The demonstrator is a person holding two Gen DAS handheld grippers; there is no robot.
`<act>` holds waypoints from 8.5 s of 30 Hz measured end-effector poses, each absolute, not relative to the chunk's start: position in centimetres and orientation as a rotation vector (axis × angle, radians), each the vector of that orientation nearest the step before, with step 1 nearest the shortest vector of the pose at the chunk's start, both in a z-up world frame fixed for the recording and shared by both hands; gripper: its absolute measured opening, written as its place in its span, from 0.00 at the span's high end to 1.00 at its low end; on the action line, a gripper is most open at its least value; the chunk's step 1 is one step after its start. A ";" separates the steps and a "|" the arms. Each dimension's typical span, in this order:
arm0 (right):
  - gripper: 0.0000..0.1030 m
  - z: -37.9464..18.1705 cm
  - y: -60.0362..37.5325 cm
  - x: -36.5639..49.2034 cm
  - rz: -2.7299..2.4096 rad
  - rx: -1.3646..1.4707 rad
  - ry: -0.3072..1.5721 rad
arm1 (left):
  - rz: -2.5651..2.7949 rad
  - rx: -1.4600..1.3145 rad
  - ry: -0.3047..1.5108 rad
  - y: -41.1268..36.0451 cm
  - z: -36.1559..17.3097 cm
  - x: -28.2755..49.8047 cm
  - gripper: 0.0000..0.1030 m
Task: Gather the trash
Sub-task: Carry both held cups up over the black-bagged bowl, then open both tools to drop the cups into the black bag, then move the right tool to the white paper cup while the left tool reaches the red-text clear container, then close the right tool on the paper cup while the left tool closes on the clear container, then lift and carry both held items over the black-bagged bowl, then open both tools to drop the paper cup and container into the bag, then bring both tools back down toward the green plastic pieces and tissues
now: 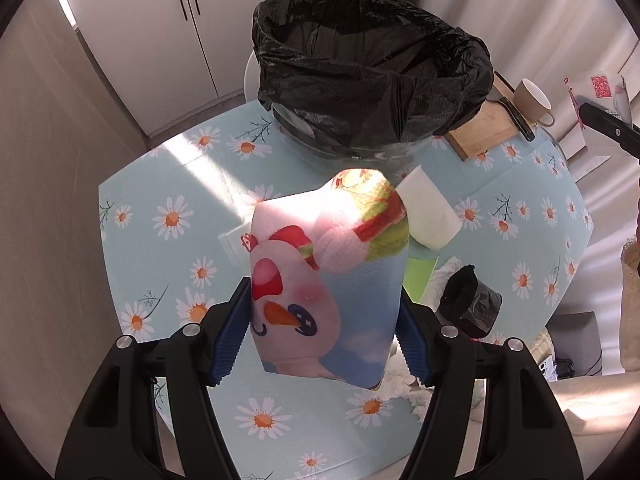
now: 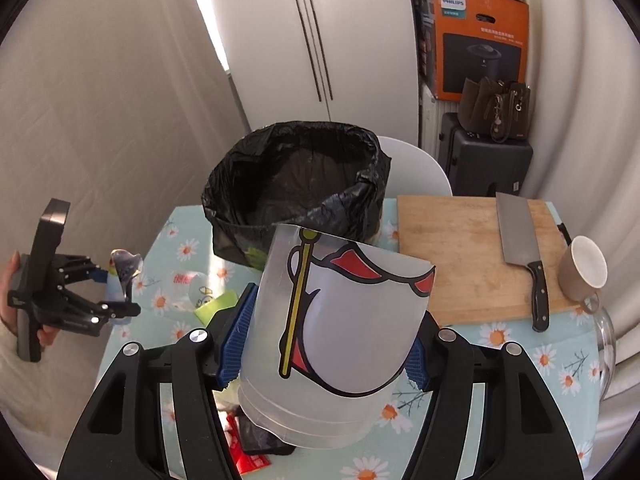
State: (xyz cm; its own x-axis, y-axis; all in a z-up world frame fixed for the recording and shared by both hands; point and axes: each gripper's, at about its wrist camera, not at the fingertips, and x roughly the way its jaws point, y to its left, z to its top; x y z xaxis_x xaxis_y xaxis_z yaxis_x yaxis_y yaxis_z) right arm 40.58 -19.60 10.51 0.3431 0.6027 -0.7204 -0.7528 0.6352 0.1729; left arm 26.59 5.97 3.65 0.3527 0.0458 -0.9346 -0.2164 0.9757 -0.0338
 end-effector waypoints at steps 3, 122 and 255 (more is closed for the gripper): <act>0.42 11.8 -18.0 41.7 0.886 -0.227 0.805 | 0.174 -0.131 1.172 6.7 5.4 28.5 0.35; 0.38 -10.7 -6.0 40.3 0.960 -0.584 1.237 | 0.345 -0.442 1.316 15.5 -10.0 31.0 0.27; 0.16 10.3 -16.2 43.0 0.856 -0.415 0.792 | 0.081 0.003 1.042 2.6 7.5 36.8 0.06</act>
